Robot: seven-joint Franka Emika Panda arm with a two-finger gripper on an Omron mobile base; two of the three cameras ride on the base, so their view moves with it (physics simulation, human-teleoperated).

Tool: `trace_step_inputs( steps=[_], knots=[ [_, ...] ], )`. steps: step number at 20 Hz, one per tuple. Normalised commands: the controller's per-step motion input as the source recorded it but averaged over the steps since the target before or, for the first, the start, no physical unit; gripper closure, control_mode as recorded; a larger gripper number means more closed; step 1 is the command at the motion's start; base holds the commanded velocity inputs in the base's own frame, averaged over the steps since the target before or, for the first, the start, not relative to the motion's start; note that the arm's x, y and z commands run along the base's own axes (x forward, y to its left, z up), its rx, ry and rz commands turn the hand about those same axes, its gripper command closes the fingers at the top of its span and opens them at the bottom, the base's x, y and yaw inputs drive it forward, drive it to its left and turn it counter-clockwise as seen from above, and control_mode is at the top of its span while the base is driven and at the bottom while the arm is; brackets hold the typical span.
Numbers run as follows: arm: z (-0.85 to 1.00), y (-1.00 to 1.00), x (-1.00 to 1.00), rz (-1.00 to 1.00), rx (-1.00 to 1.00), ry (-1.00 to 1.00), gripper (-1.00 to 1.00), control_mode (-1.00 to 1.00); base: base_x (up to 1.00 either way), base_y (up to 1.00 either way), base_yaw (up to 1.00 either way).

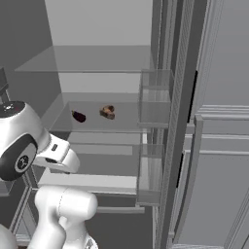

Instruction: Place one eggplant and one steak in each tupperware on the nearby counter, to pack two identical lunches.

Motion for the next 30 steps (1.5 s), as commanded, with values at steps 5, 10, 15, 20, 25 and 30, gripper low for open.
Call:
trace_step_inputs(
  steps=[5, 10, 15, 20, 25, 30],
  knots=[
    [-0.01, -0.01, 0.98, 0.09, 0.0, -0.06, -1.0, -1.0, 0.0, 0.0, 0.0],
    [0.0, 0.0, 1.0, 0.09, 0.0, -0.04, -1.0, -1.0, 0.0, 0.0, 0.0],
    [0.0, 0.0, 0.94, 0.01, 0.0, 0.02, -1.0, -1.0, 0.0, 0.0, 0.0],
    [-0.09, 0.0, 0.86, 0.0, 0.0, 0.0, -1.0, -1.0, 0.0, 0.0, 0.0],
    [-0.24, 0.0, 0.77, 0.06, 0.0, 0.0, -1.0, -1.0, 0.0, 0.0, 0.0],
    [-0.46, 0.0, 0.59, 0.05, 0.0, -0.09, -1.0, -1.0, 0.0, 0.0, 0.0]
  ],
)
